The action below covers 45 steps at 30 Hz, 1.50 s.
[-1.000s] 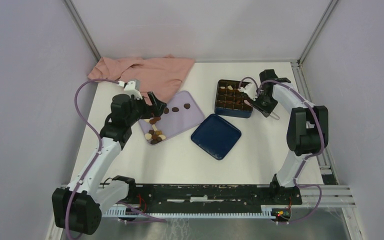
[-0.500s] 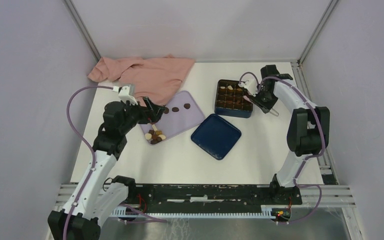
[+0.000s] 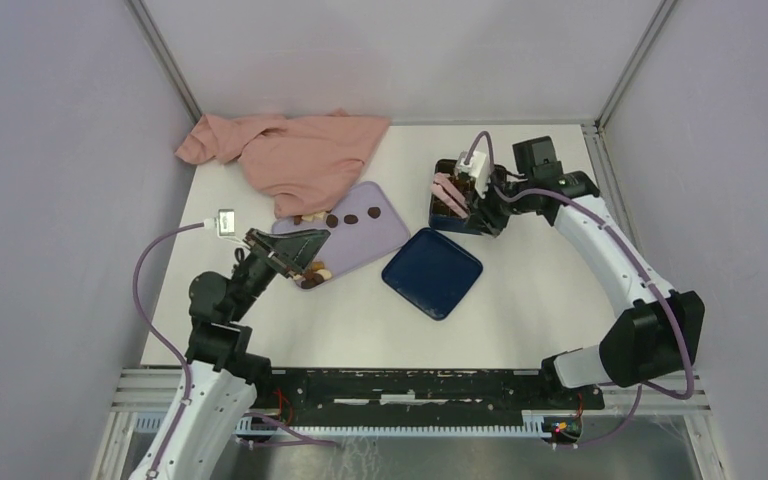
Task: Pack the chocolate
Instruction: Place the fake chocolate in the packing box, then adjust the clamp.
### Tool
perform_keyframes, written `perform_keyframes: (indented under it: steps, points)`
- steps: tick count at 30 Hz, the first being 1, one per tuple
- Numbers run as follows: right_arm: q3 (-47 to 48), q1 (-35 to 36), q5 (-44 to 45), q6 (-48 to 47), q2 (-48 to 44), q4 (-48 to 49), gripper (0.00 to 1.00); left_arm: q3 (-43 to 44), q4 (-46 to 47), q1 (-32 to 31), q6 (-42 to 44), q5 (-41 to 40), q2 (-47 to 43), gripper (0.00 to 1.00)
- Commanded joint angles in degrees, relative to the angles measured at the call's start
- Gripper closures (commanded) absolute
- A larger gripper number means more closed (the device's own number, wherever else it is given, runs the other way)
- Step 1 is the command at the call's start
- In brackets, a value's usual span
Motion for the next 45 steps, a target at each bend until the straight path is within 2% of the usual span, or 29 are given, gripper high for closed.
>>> perform_keyframes:
  steps: [1, 6, 11, 14, 19, 25, 32, 38, 45]
  points:
    - [-3.2, 2.6, -12.8, 5.2, -2.6, 8.2, 0.63, -0.5, 7.5, -1.8, -8.9, -3.2, 0.1, 0.00]
    - [-6.0, 3.8, -18.0, 10.1, -2.9, 15.7, 0.63, -0.2, 9.5, -8.5, -6.1, -7.8, 4.4, 0.01]
    - [-9.2, 4.0, -23.5, 14.2, -0.4, 21.3, 0.63, 3.3, 9.5, -20.5, 3.4, -21.3, 9.7, 0.02]
    - [-12.0, 4.4, -22.0, 14.4, -0.1, 23.3, 0.63, 6.6, 8.3, -26.2, 6.8, -27.7, 15.1, 0.03]
    - [-13.5, 4.7, -22.3, 14.6, 0.8, 24.4, 0.63, 12.5, 2.1, -31.6, 9.3, -35.5, 23.5, 0.04]
    - [-15.6, 6.5, -21.8, 15.8, -0.2, 26.3, 0.63, 16.9, 3.2, -34.5, 11.4, -36.6, 30.1, 0.04]
    - [-16.4, 8.8, -21.6, 16.7, -0.1, 27.5, 0.62, 21.3, 4.2, -36.9, 10.0, -38.5, 38.2, 0.04]
    - [-16.5, 9.4, -21.7, 18.4, -0.8, 28.8, 0.63, 25.6, -1.9, -38.9, 3.8, -47.1, 43.7, 0.05]
    - [-17.1, 9.9, -21.4, 19.7, -1.9, 29.9, 0.63, 28.5, -2.6, -43.7, 2.8, -57.2, 48.6, 0.24]
